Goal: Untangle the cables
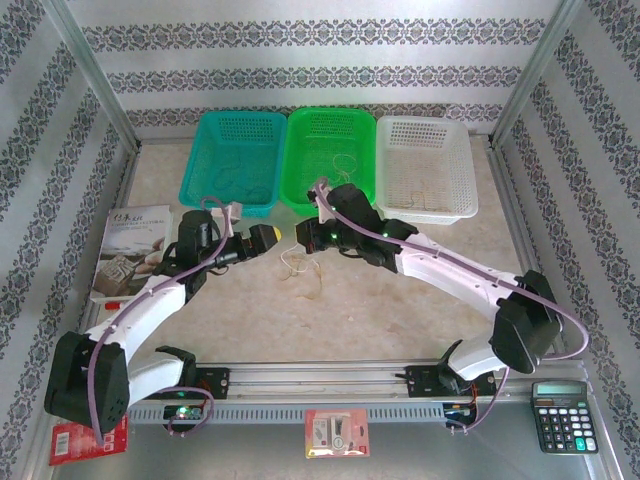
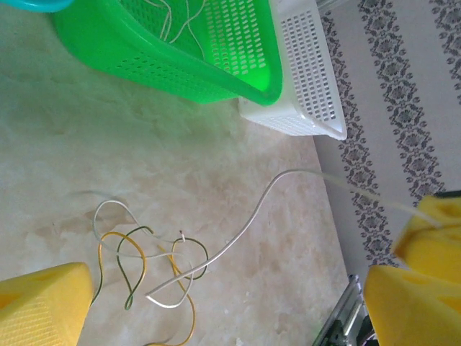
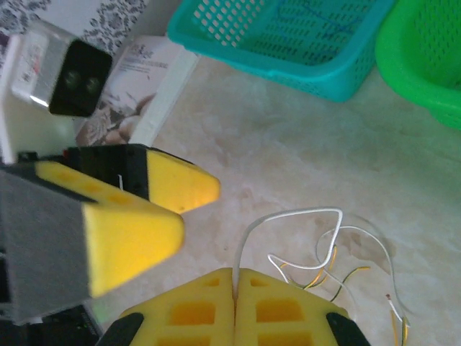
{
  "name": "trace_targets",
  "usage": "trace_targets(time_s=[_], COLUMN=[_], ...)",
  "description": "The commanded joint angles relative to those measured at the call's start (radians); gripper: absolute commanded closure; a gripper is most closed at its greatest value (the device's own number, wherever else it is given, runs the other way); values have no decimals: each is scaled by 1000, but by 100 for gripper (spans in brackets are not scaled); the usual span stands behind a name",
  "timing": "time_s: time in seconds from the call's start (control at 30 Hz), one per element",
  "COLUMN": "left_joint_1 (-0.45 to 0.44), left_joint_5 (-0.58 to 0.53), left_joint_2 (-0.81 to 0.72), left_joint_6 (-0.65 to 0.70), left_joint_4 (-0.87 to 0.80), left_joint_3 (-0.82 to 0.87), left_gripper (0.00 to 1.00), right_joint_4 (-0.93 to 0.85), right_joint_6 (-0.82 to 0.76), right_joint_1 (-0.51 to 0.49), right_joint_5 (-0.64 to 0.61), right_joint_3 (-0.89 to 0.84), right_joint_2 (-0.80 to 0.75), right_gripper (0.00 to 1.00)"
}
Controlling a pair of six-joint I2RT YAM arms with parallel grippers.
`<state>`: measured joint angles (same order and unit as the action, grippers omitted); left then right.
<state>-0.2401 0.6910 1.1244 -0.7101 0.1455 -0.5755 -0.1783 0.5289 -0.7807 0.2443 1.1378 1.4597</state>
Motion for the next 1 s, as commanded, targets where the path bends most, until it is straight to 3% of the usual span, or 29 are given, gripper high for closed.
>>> trace_targets(time_s=[0.0,0.23,0.57,0.97], left_joint_1=[-34,-110,-166,-211], left_joint_5=[-29,-63,-90,-97], left_joint_2=[-27,-17,72,216], left_joint_6=[95,174,179,145], left_joint_4=[10,18,115,262], left_joint_3=[10,3,-14,-4], left_gripper=[5,9,18,48], right_joint_4=[25,43,63,110], right_joint_6=[25,45,72,118], right_joint_1=[9,9,3,-4], right_joint_5=[34,51,72,115], right_joint_3=[-9,-5,2,101], right_joint_2=[-31,-54,-97,-149], right_gripper=[100,100,100,100])
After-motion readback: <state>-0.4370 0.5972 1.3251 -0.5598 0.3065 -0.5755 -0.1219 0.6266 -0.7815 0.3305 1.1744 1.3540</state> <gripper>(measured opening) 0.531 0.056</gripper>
